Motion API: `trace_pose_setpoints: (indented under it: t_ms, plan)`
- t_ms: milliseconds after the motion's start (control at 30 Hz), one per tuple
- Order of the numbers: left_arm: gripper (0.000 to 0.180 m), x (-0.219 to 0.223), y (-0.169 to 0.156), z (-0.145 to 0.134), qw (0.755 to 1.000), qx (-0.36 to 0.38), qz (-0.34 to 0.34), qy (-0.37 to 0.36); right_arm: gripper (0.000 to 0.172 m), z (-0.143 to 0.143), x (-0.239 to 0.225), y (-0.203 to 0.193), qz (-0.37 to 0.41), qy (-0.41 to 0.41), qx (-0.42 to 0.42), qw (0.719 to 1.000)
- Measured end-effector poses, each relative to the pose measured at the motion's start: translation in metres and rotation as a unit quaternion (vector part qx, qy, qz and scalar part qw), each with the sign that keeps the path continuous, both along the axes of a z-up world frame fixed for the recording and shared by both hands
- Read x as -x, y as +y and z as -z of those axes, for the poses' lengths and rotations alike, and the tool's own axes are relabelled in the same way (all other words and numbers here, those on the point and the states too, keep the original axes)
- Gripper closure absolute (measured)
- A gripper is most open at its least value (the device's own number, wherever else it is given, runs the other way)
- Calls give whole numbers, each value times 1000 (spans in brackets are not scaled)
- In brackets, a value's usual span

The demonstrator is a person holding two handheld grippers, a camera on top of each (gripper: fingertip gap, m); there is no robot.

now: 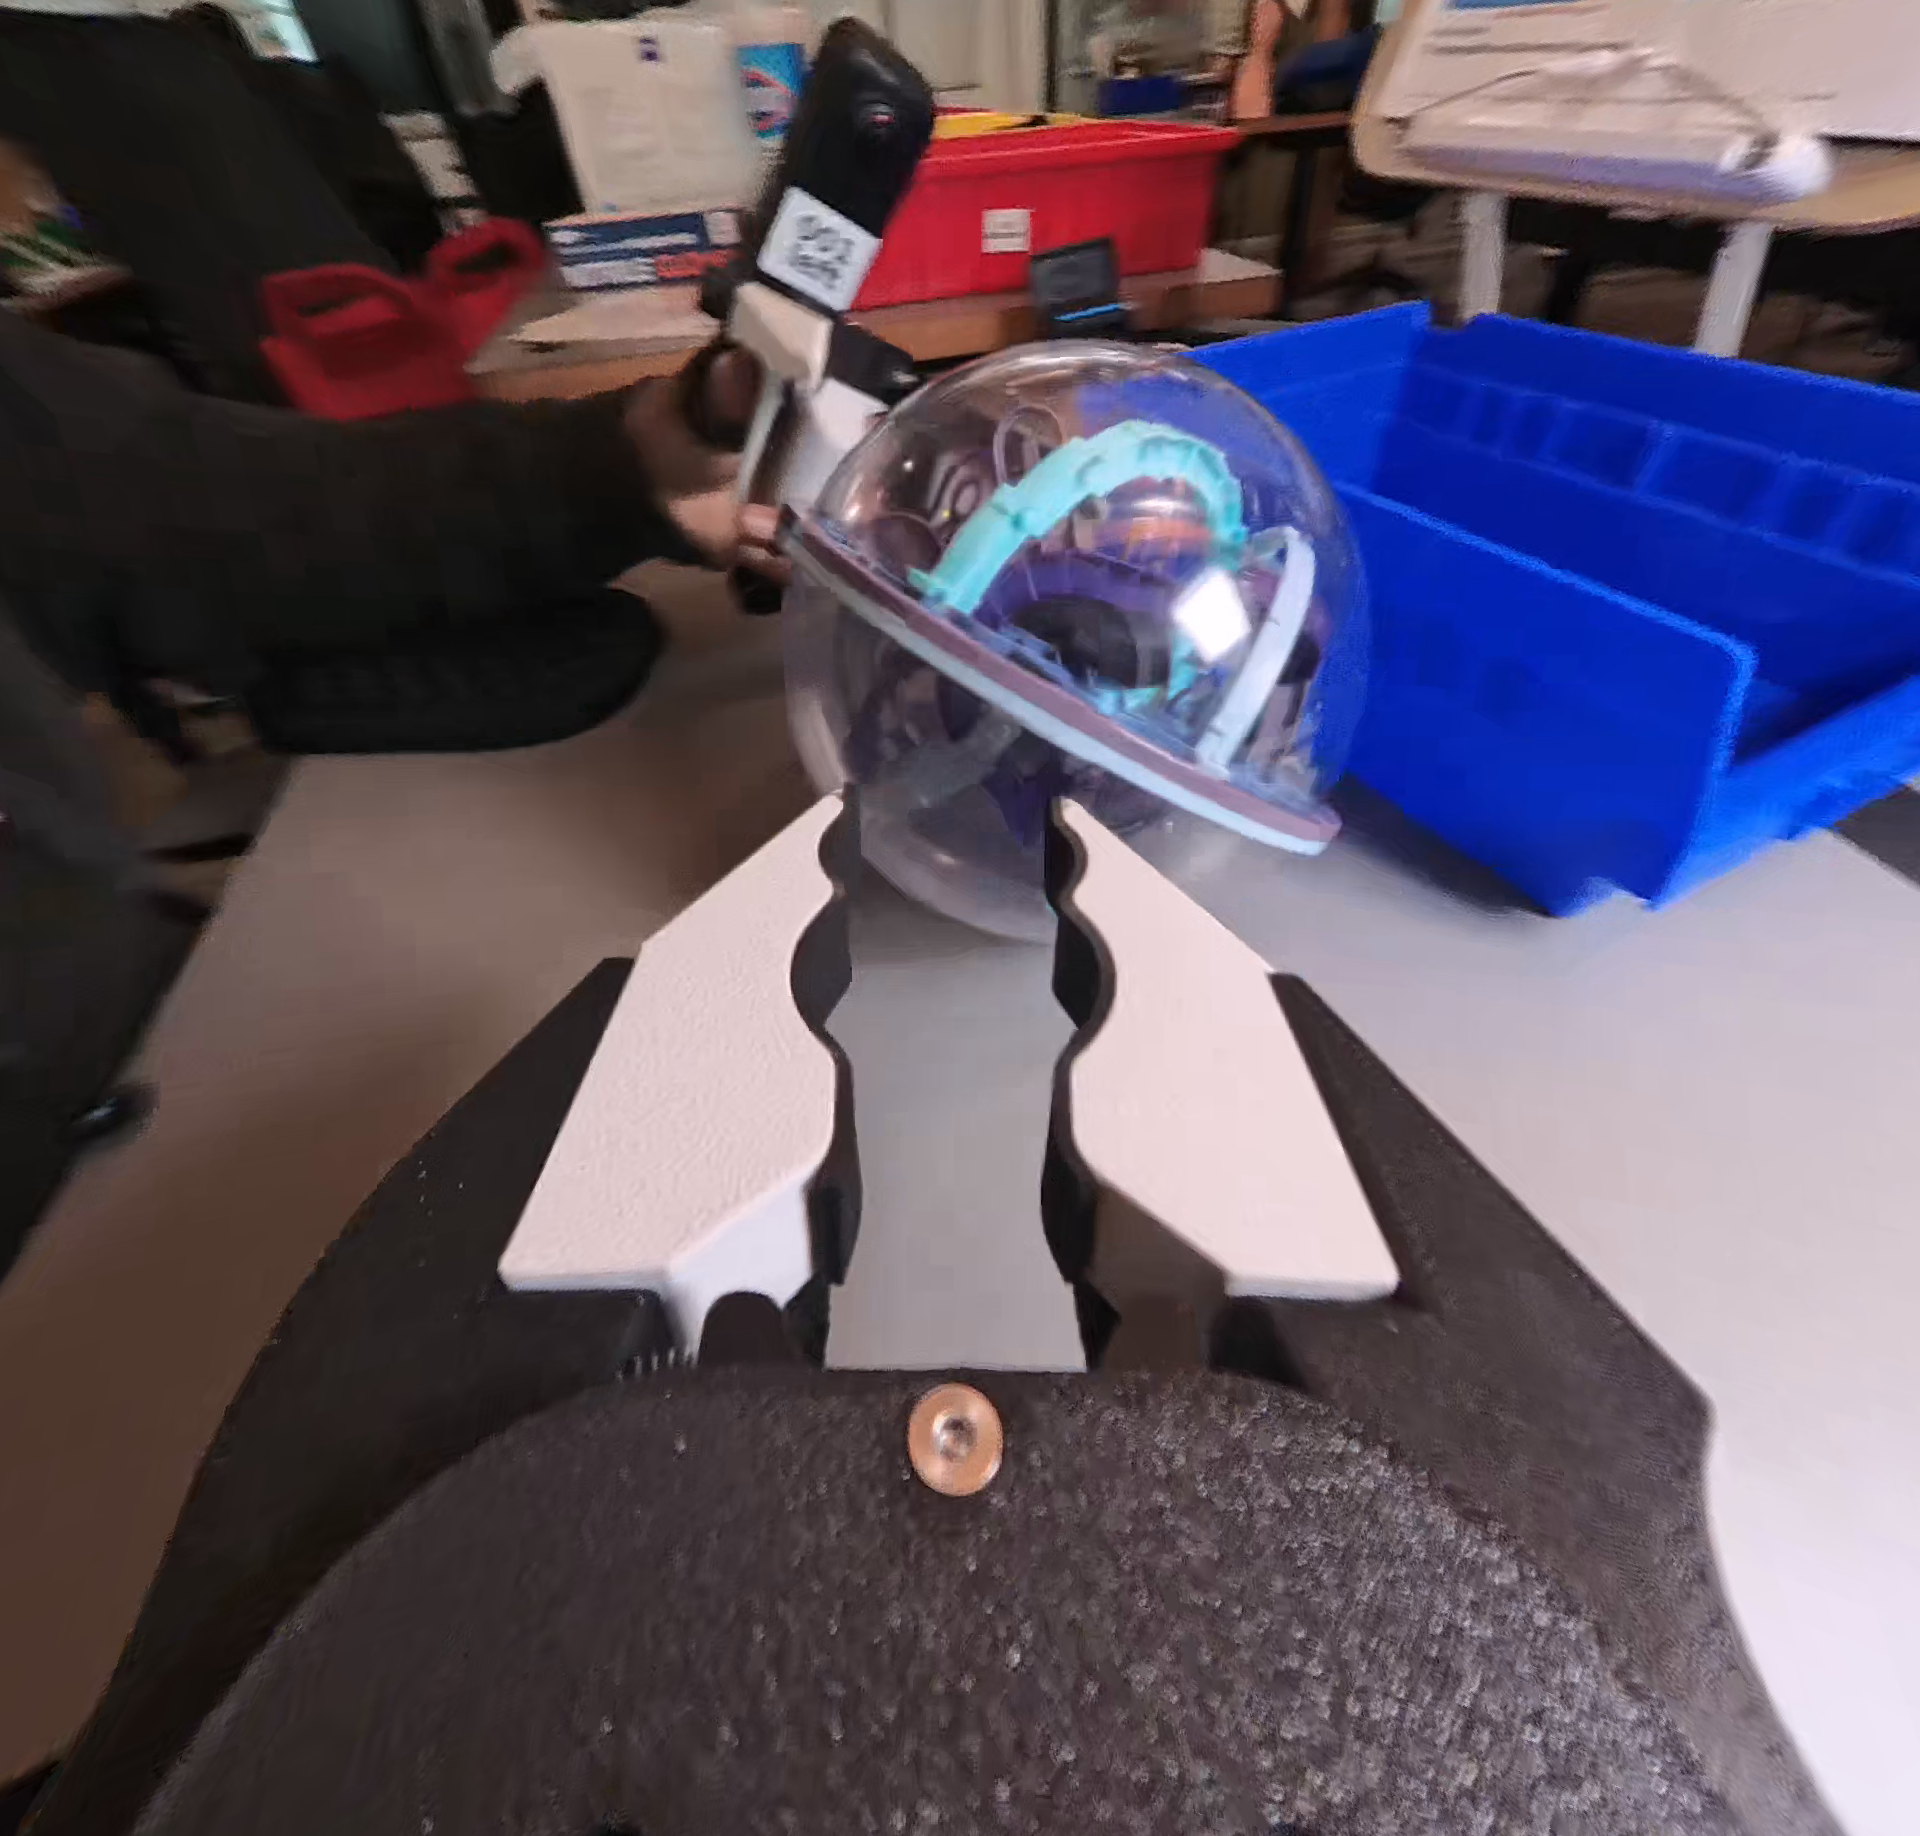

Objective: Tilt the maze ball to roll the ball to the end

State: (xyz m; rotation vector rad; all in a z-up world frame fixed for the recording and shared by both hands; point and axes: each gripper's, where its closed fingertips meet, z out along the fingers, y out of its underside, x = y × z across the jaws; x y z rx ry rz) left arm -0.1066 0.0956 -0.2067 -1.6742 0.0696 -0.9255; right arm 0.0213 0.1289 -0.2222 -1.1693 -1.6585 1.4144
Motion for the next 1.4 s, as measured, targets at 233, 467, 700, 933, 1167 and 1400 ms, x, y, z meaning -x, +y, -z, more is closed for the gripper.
trace_pose_setpoints:
  t_ms: [233, 467, 700, 933, 1167, 1400]
  plan:
    - [43, -19, -29, 20, 997, 36, 63, 35, 98, 3, 4, 12, -5, -24, 126, 992]
    - [45, -58, -42, 18, 988, -2, 151, 40, 76, 45, 8, -55, -120, -136, 141, 973]
    - [46, -59, -58, 30, 980, 21, 177, 89, 63, 44, 10, -59, -118, -158, 196, 961]
    - [24, -72, -73, 34, 979, 98, 179, -1, 56, 40, 13, -76, -124, -184, 234, 947]
    - [22, -92, -73, 41, 972, 123, 191, -55, 21, 35, 27, -108, -129, -187, 247, 942]
    - [22, -83, -68, 44, 987, 89, 129, 33, 37, 43, 17, -93, -86, -209, 225, 948]
